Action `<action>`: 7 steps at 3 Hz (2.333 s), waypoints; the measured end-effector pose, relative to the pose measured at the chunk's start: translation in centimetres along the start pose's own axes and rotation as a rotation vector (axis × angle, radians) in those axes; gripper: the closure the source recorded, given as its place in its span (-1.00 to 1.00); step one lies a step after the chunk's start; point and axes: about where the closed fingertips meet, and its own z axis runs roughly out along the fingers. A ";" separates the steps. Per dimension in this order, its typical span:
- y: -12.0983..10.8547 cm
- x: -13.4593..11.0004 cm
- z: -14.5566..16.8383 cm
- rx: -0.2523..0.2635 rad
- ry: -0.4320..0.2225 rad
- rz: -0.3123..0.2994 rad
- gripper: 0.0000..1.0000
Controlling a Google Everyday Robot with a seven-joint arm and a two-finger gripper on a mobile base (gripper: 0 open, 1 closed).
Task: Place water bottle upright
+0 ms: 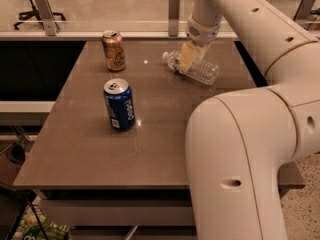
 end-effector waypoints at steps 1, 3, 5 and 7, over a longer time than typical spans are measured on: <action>-0.1 0.2 -0.2 -0.002 -0.014 0.001 1.00; -1.5 3.7 -4.0 0.007 -0.145 0.046 1.00; -3.3 5.5 -8.3 0.029 -0.348 0.056 1.00; -4.7 4.9 -12.0 0.016 -0.617 0.032 1.00</action>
Offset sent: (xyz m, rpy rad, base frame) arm -0.0345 -0.0489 0.0416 0.1166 -0.1083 -0.0439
